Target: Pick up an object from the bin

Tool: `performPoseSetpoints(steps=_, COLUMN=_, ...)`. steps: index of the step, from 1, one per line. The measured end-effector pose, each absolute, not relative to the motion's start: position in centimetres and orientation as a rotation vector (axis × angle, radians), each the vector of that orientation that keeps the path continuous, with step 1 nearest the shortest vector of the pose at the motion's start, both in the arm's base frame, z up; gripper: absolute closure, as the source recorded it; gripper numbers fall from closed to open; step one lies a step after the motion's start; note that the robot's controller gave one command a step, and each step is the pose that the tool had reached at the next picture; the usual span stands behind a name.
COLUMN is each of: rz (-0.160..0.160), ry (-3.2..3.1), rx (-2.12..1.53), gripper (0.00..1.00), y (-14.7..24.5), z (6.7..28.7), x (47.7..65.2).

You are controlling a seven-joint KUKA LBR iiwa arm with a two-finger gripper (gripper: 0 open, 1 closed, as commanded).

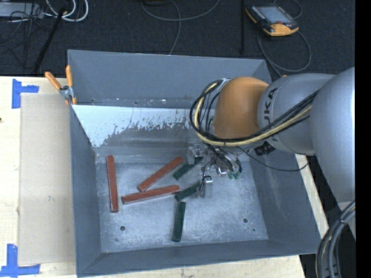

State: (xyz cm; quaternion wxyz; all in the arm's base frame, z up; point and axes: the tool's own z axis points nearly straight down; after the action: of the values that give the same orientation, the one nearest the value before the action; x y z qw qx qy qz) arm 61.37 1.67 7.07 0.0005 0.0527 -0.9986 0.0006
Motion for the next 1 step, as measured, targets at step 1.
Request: performPoseSetpoints(steps=1, rz=-0.002, ry=-3.145, rx=0.168, gripper=1.0, y=1.8, z=7.78, x=61.74)
